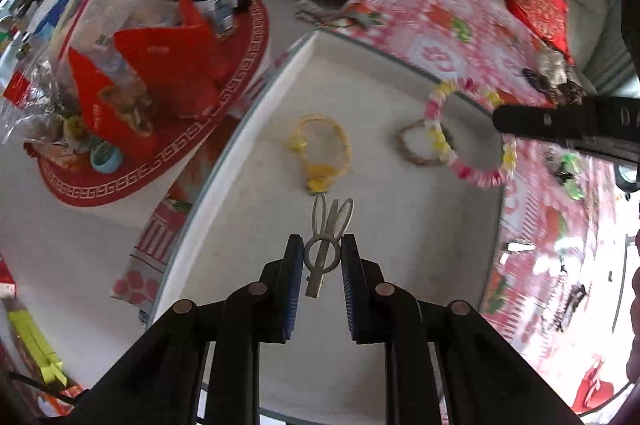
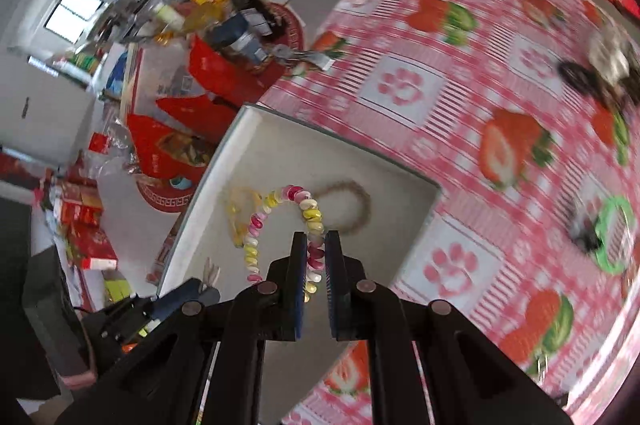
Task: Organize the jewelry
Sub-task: 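Lower the bunny clip and bead bracelet into the white tray, opening both grippers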
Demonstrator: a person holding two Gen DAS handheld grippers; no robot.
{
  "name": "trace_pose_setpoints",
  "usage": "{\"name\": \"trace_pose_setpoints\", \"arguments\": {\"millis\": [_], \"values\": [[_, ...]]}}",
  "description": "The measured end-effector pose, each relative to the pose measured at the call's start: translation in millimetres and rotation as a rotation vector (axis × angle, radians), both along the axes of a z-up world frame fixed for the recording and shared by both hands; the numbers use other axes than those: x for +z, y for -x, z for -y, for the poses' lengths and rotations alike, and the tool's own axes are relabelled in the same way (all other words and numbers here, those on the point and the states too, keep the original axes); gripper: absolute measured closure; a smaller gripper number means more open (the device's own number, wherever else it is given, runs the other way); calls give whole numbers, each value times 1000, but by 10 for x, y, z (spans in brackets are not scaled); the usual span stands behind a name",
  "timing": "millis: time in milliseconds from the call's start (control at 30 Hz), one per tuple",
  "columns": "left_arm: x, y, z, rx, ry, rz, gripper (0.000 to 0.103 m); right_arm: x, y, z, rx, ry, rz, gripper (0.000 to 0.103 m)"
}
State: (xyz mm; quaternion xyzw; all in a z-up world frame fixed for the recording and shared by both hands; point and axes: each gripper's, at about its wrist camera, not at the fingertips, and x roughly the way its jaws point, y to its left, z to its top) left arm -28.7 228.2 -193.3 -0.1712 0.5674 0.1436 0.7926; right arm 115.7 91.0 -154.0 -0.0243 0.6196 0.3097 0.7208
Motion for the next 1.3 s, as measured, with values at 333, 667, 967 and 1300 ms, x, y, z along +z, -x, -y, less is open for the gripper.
{"name": "trace_pose_setpoints", "arguments": {"millis": [333, 667, 967, 1300], "values": [[-227, -54, -157, 55, -40, -27, 78, -360, -264, -485, 35, 16, -20, 94], [-341, -47, -154, 52, -60, -62, 78, -671, -332, -704, 70, 57, -26, 93], [-345, -76, -43, 1, -124, -86, 78, -790, -325, -718, 72, 70, -30, 93], [-298, -108, 29, -28, -156, -102, 67, -656, -342, -628, 64, 6, -56, 55]]}}
